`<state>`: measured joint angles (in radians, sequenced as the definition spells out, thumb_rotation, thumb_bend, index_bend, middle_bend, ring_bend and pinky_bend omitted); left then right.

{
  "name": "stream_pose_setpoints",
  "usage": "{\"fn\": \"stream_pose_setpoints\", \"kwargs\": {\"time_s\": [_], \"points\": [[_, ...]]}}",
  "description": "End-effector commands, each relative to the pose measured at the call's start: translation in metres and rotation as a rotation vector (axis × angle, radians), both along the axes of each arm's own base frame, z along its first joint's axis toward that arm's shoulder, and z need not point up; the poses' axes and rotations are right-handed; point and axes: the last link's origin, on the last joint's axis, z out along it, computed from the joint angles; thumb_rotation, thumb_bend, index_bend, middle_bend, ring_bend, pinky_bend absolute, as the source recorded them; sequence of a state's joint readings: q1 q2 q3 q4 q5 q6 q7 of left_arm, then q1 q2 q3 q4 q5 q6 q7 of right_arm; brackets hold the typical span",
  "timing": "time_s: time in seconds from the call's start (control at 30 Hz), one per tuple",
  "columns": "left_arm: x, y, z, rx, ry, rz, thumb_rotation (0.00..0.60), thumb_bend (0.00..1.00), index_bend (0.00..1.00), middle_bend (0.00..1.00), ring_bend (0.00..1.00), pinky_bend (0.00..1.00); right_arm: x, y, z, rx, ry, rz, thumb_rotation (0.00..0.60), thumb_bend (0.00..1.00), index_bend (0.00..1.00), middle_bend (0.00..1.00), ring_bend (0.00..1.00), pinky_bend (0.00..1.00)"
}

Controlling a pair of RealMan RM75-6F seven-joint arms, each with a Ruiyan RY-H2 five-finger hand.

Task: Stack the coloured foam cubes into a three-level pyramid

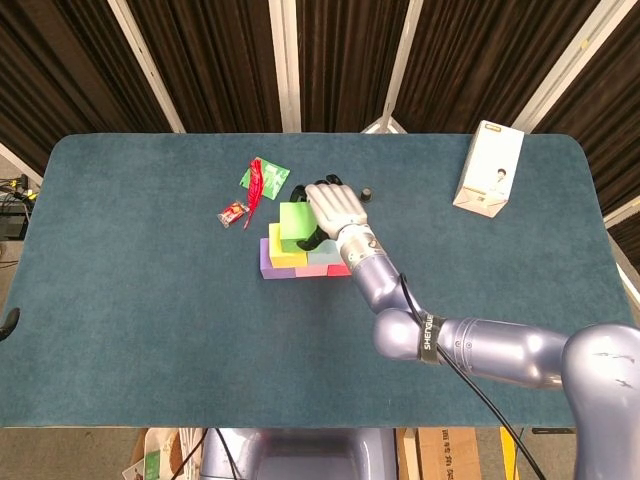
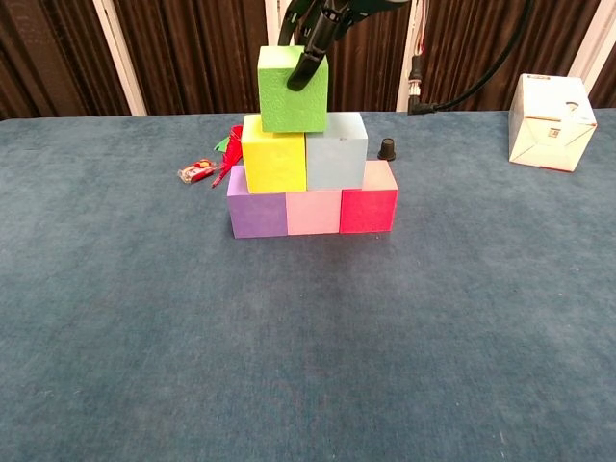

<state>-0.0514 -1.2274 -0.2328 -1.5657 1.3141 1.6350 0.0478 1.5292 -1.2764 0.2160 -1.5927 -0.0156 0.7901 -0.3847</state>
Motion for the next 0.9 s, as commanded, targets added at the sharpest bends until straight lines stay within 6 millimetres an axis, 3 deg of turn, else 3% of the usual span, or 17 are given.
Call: {"fn": "stream_pose_setpoints", "kwargs": {"time_s": [0.03,0.9], "points": [[0.0001,0.0000,0.0000,0.002,-0.001,0.000,0.600,0.30,0.00,0.00,0.00,0.00,-0.0002,0.0005,0.0006,0.002,0.000,0.002,0.600,0.25,0.39,0.33,0.18,0.00],[0.0007,-0.0013,-0.0005,0.011,0.007,0.007,0.600,0.30,0.00,0.00,0.00,0.00,-0.0045,0.0017,-0.0009,0.008,-0.022,0.003,0.600,0.25,0.36,0.27,0.17,0.00]]}}
